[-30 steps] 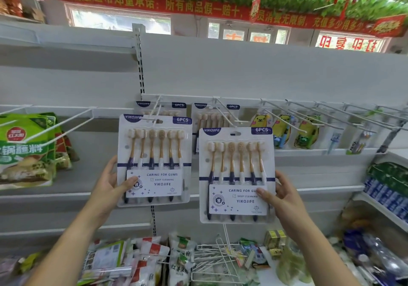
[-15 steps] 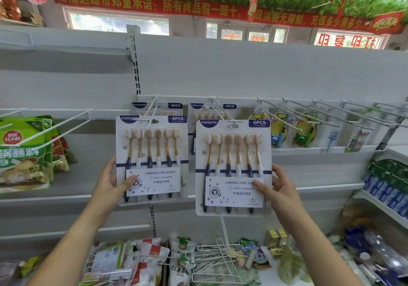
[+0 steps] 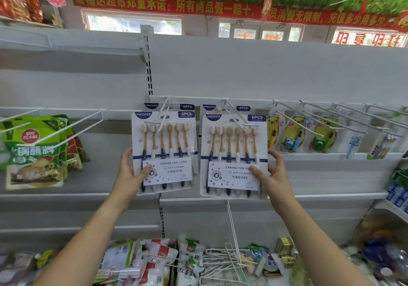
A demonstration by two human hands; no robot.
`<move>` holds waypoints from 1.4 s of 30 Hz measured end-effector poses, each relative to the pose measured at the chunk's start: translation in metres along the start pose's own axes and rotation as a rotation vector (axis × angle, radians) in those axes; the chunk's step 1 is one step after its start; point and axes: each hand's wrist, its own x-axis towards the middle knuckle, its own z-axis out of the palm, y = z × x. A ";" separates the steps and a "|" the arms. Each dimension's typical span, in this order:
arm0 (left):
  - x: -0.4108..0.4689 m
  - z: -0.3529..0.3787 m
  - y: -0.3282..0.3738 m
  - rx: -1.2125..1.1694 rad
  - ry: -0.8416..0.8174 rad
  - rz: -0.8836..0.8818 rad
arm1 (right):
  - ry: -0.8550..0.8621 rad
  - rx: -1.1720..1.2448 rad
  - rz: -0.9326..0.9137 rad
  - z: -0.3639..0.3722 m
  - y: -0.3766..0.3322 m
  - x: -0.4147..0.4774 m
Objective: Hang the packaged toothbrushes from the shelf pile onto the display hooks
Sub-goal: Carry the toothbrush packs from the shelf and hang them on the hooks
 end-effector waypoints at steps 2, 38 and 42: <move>0.008 0.003 -0.003 0.003 0.004 0.010 | 0.013 -0.008 -0.007 0.003 0.005 0.012; 0.102 0.008 -0.017 0.341 0.008 -0.131 | -0.001 -0.461 0.137 0.024 0.018 0.114; 0.104 0.003 -0.015 0.339 0.009 -0.153 | 0.002 -0.490 0.156 0.025 0.014 0.118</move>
